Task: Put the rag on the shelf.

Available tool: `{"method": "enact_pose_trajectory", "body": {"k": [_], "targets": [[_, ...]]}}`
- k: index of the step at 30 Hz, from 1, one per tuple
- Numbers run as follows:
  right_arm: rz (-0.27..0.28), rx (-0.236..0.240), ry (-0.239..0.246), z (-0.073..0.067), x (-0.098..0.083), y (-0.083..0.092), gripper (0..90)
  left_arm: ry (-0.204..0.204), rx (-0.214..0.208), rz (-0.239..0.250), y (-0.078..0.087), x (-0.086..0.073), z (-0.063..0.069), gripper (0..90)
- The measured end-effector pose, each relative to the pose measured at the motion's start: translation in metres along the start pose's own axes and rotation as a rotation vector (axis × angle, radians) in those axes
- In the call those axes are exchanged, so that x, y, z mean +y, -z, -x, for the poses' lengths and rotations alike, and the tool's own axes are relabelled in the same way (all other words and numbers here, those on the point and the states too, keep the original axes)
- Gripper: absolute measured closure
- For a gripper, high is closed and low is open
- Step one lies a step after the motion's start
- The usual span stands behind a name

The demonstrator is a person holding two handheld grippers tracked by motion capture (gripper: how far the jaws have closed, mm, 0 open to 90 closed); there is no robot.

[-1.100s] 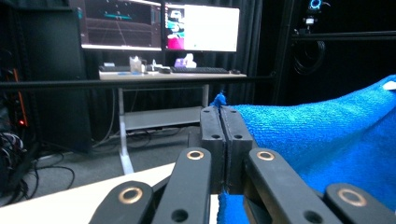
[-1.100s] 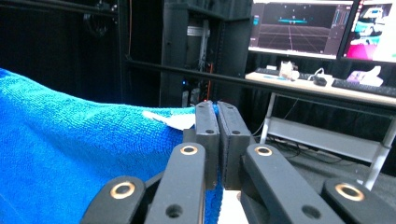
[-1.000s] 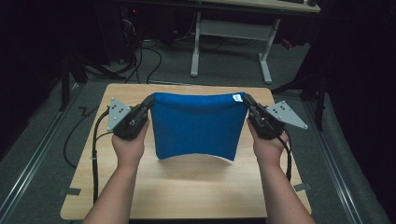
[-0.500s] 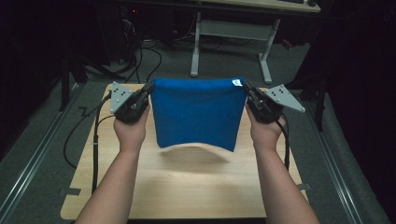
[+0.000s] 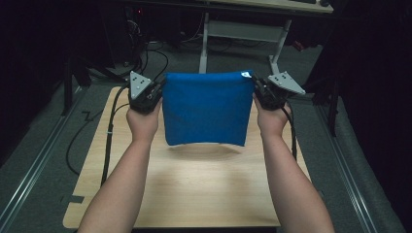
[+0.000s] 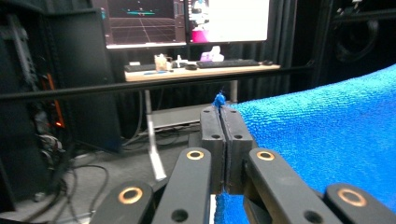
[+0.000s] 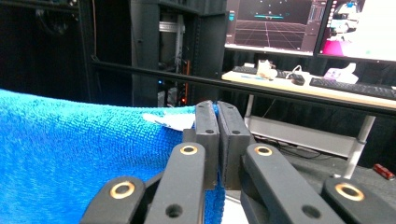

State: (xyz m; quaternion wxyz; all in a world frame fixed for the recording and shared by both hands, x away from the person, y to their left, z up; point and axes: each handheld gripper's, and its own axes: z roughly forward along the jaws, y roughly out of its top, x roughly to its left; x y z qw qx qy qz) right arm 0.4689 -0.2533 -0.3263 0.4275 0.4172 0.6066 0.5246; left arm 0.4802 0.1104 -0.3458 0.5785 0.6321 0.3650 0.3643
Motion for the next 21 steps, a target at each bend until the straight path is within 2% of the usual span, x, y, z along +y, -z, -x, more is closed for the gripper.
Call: {"method": "enact_pose_trajectory", "body": {"k": [1, 7, 9, 12, 14, 15, 17, 18, 21], "targets": [[0.000, -0.007, 0.007, -0.001, 0.000, -0.003, 88.6, -0.017, 0.010, 0.002, -0.004, 0.004, -0.001, 89.6], [0.021, -0.023, 0.041, -0.001, 0.003, -0.011, 88.6, -0.029, 0.022, 0.033, -0.012, 0.010, -0.005, 89.6], [0.021, -0.030, 0.048, -0.001, 0.002, -0.014, 88.6, -0.014, 0.015, 0.031, -0.016, 0.006, -0.007, 89.5], [0.001, -0.034, 0.054, 0.001, -0.006, -0.020, 88.6, 0.004, 0.014, -0.001, -0.025, -0.007, -0.008, 89.5], [-0.026, -0.035, 0.052, 0.003, -0.017, -0.024, 88.6, 0.003, 0.010, -0.020, -0.030, -0.016, -0.008, 89.5], [-0.026, -0.035, 0.052, 0.003, -0.017, -0.024, 88.6, 0.011, -0.002, -0.031, -0.033, -0.022, -0.008, 89.5], [-0.046, -0.031, 0.045, 0.006, -0.026, -0.027, 88.6, 0.009, -0.004, -0.055, -0.036, -0.031, -0.008, 89.5], [-0.063, -0.018, 0.025, 0.009, -0.035, -0.030, 88.6, 0.017, -0.011, -0.076, -0.038, -0.042, -0.009, 89.4], [-0.079, -0.015, 0.032, 0.011, -0.042, -0.032, 88.6, 0.024, -0.017, -0.095, -0.040, -0.050, -0.011, 89.4]]}}
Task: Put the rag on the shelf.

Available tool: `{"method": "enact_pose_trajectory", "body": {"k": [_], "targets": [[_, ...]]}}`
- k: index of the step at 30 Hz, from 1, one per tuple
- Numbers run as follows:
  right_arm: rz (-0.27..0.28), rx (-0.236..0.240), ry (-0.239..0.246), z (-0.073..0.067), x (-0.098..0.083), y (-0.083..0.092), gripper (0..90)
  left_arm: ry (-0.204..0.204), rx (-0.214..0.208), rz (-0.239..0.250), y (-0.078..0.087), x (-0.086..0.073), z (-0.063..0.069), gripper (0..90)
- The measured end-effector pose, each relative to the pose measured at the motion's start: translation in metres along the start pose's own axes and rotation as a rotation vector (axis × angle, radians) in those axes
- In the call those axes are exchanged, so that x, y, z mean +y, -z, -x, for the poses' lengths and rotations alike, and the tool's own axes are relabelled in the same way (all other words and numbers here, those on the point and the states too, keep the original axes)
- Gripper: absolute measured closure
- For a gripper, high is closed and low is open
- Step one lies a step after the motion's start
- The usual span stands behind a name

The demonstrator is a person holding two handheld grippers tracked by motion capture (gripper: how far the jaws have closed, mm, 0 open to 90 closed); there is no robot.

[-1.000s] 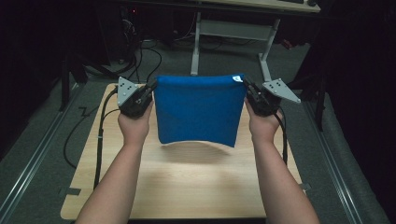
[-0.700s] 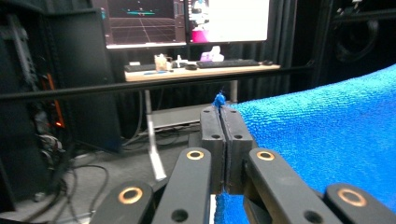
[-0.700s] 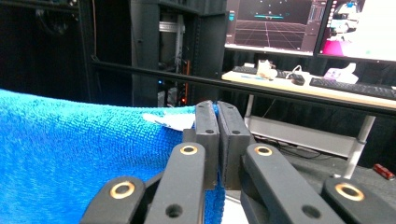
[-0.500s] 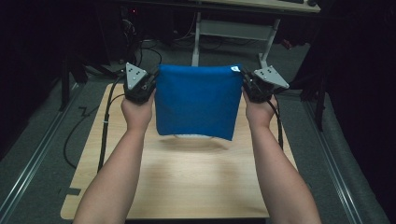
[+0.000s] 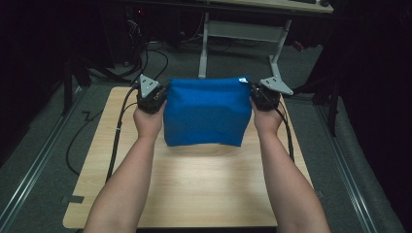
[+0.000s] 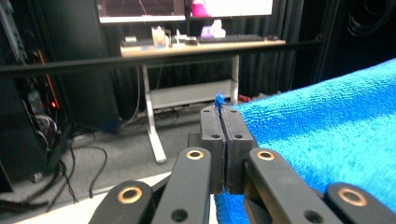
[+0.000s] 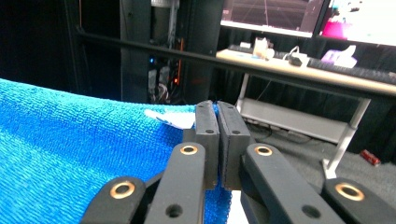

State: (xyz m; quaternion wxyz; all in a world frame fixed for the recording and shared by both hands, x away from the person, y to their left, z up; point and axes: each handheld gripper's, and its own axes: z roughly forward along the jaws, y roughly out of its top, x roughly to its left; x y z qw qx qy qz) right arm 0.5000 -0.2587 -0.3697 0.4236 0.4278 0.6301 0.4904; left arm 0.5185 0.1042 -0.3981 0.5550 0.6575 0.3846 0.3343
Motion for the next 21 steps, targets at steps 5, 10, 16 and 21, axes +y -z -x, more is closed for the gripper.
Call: {"method": "enact_pose_trajectory", "body": {"k": [5, 10, 16, 21], "targets": [[-0.024, 0.011, 0.009, -0.004, -0.018, -0.006, 88.6, 0.014, 0.004, -0.036, -0.004, -0.022, -0.003, 89.2], [-0.049, 0.024, -0.012, -0.006, -0.037, -0.008, 88.5, 0.003, -0.005, -0.079, -0.006, -0.040, 0.000, 89.2], [-0.102, 0.041, -0.030, -0.005, -0.062, -0.010, 88.4, 0.037, -0.043, -0.119, -0.007, -0.061, 0.001, 89.2], [-0.146, 0.052, -0.032, -0.009, -0.073, -0.010, 88.5, 0.054, -0.056, -0.154, -0.006, -0.074, 0.002, 89.2]]}}
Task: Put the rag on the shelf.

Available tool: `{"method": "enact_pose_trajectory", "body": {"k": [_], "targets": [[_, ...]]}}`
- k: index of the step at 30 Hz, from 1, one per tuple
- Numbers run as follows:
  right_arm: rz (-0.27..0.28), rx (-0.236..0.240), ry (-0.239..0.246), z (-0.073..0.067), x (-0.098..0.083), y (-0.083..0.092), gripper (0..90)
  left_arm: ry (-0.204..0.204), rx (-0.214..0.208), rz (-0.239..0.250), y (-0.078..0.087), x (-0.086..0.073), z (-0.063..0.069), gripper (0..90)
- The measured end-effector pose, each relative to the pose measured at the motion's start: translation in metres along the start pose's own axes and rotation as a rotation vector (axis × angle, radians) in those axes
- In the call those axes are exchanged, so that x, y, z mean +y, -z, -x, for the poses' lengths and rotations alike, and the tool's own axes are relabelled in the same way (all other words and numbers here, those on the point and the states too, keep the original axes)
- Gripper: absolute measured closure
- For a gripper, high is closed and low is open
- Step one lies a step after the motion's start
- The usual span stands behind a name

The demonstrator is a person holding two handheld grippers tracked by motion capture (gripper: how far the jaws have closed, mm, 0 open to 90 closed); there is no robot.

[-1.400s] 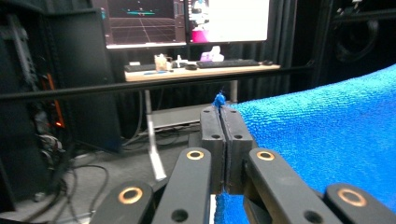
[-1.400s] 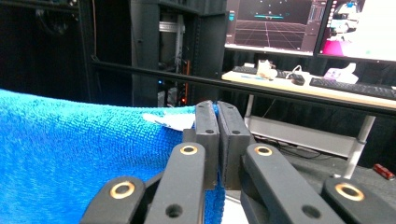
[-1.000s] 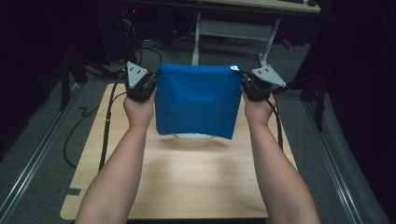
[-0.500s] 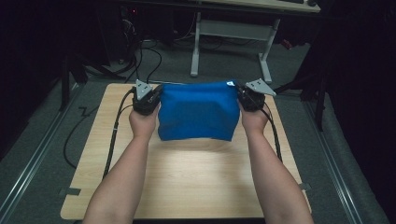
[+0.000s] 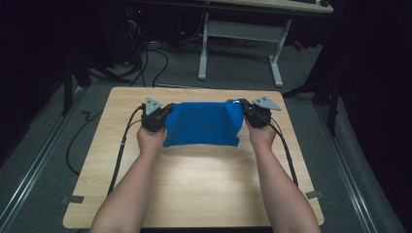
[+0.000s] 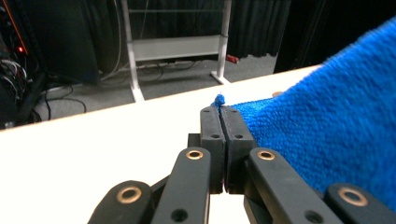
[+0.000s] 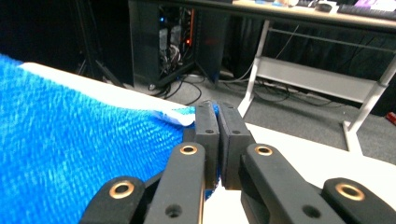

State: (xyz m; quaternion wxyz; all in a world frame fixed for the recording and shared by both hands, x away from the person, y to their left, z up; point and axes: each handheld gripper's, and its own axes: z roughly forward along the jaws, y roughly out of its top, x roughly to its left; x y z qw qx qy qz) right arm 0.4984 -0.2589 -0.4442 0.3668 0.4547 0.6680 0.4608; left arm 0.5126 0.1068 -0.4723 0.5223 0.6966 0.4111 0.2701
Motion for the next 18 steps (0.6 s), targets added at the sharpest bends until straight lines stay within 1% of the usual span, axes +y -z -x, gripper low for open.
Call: {"method": "enact_pose_trajectory", "body": {"k": [4, 5, 8, 9, 12, 14, 18], "targets": [[0.000, 0.006, -0.004, -0.002, -0.004, -0.001, 88.4, 0.026, -0.018, -0.033, 0.001, -0.009, -0.002, 89.2], [-0.012, 0.005, -0.007, -0.003, -0.005, -0.001, 88.4, 0.034, -0.026, -0.047, 0.000, -0.011, -0.002, 89.2], [-0.025, 0.007, 0.000, -0.004, -0.009, -0.002, 88.4, 0.045, -0.032, -0.058, 0.001, -0.014, -0.002, 89.2], [-0.034, 0.005, -0.006, -0.005, -0.012, -0.002, 88.4, 0.050, -0.038, -0.068, 0.001, -0.016, -0.002, 89.1], [-0.045, 0.010, -0.005, -0.005, -0.015, -0.003, 88.4, 0.048, -0.038, -0.078, 0.001, -0.018, -0.002, 89.2], [-0.063, 0.011, -0.001, -0.006, -0.017, -0.005, 88.4, 0.053, -0.039, -0.082, 0.001, -0.020, -0.001, 89.1], [-0.079, 0.017, -0.002, -0.007, -0.021, -0.009, 88.3, 0.052, -0.052, -0.095, 0.002, -0.025, 0.002, 89.1]]}}
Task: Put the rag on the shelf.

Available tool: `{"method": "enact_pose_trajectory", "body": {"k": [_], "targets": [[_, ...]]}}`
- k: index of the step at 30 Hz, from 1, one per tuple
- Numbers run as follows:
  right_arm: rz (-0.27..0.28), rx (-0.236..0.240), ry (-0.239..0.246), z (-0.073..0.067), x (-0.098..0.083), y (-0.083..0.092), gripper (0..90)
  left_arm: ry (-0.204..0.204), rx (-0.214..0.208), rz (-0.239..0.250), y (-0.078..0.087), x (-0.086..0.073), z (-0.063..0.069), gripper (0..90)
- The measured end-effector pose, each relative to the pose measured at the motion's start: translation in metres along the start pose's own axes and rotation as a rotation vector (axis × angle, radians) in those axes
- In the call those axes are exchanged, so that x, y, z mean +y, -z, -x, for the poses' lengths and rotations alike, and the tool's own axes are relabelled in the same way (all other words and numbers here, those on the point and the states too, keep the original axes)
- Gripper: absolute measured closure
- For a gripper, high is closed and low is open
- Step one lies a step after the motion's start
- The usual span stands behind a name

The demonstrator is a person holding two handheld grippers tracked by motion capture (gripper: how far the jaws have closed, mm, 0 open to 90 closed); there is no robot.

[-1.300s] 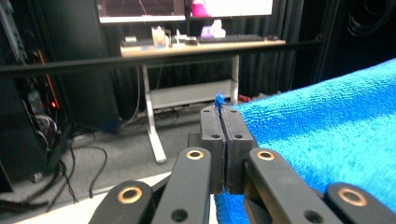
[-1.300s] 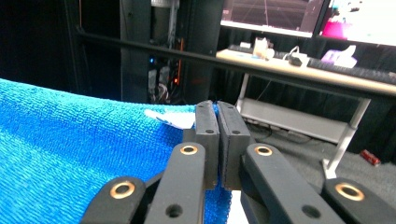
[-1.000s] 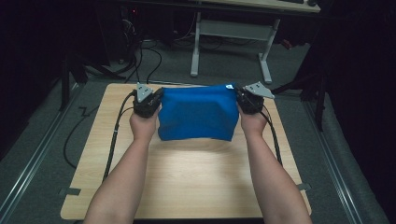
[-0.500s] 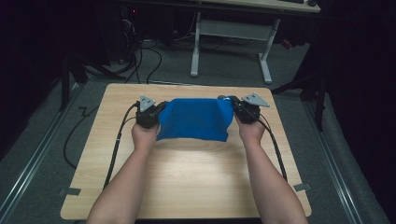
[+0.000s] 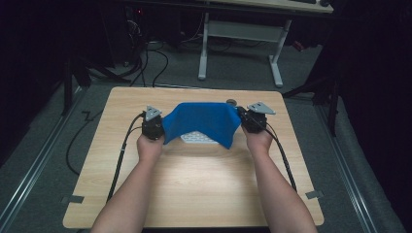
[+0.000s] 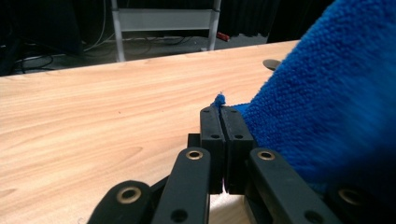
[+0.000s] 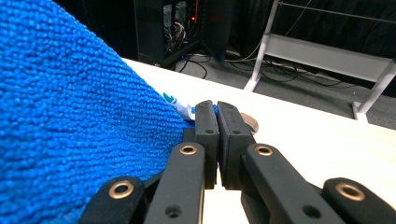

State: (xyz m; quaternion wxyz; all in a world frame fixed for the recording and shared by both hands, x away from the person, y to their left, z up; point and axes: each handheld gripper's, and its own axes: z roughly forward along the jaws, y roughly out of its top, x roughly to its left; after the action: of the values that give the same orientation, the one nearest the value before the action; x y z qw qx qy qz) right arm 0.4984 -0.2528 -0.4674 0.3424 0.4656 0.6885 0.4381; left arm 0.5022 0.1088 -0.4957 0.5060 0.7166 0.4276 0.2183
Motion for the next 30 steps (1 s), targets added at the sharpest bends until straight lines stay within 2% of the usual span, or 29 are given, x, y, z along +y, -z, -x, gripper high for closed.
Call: {"method": "enact_pose_trajectory", "body": {"k": [6, 12, 17, 25, 30], "targets": [[-0.011, 0.006, -0.006, -0.001, -0.004, -0.005, 88.3, -0.012, -0.005, -0.007, 0.002, -0.005, 0.003, 89.1], [-0.045, 0.007, -0.016, -0.002, -0.014, -0.012, 88.2, -0.026, -0.009, -0.027, 0.003, -0.010, 0.003, 89.1], [-0.052, 0.011, -0.007, -0.004, -0.018, -0.014, 88.1, -0.018, -0.017, -0.039, 0.004, -0.013, 0.001, 89.1], [-0.080, 0.018, -0.010, -0.007, -0.025, -0.017, 88.0, -0.031, -0.024, -0.058, 0.003, -0.016, 0.004, 89.0], [-0.093, 0.015, -0.017, -0.007, -0.034, -0.017, 87.9, -0.020, -0.021, -0.070, 0.003, -0.020, 0.001, 88.8]]}}
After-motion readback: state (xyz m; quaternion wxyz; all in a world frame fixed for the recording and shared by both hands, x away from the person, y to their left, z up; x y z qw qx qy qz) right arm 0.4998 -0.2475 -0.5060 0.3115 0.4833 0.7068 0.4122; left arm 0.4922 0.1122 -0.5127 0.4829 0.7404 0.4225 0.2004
